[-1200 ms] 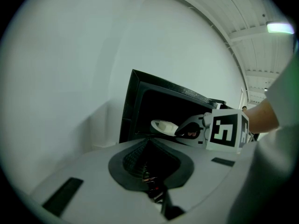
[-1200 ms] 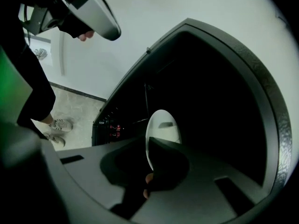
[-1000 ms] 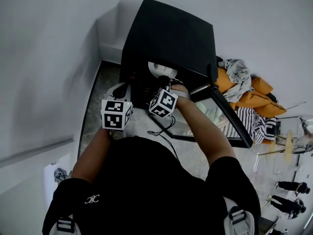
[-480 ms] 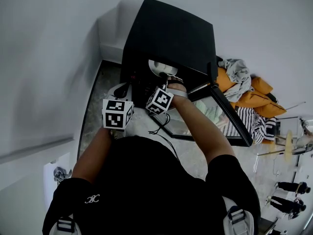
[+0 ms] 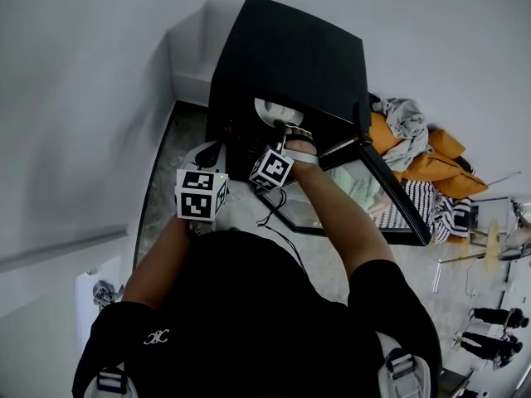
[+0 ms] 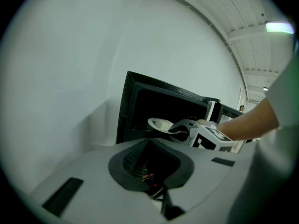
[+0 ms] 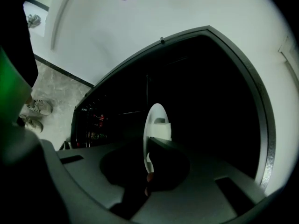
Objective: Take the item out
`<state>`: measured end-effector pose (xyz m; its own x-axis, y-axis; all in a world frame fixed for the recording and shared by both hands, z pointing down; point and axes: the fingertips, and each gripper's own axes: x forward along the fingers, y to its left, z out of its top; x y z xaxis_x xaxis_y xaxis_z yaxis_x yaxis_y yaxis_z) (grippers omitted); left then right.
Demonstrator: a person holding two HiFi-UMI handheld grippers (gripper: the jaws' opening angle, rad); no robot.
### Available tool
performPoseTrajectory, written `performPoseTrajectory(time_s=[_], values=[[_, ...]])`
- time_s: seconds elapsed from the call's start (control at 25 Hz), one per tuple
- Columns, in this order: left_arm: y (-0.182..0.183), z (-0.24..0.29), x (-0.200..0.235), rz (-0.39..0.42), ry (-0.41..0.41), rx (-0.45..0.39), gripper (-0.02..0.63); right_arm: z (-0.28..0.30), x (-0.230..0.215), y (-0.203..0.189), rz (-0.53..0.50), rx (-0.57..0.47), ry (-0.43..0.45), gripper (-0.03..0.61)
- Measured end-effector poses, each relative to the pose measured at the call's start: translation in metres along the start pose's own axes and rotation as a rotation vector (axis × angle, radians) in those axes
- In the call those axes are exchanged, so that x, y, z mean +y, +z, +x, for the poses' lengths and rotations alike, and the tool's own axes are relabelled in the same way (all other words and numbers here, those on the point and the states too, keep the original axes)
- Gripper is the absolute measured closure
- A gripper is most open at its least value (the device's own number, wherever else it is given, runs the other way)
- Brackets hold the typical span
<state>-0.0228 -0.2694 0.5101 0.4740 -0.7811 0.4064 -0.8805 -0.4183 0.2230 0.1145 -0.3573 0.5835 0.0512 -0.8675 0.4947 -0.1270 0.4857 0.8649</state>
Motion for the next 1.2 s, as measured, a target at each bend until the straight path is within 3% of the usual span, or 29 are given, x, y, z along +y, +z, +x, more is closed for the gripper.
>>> performPoseTrajectory(time_s=[0.32, 0.8, 1.2], values=[[-0.004, 0.001, -0.005, -0.002, -0.009, 0.016, 0.606, -0.018, -0.013, -0.006, 0.002, -0.035, -0.086, 0.558], [-0.002, -0.004, -0.020, 0.001, -0.038, 0.010, 0.606, -0.047, -0.012, -0.022, -0.037, -0.036, -0.146, 0.558], [-0.007, -0.008, -0.021, 0.001, -0.038, 0.015, 0.606, -0.093, -0.014, -0.009, -0.115, -0.160, -0.167, 0.557]])
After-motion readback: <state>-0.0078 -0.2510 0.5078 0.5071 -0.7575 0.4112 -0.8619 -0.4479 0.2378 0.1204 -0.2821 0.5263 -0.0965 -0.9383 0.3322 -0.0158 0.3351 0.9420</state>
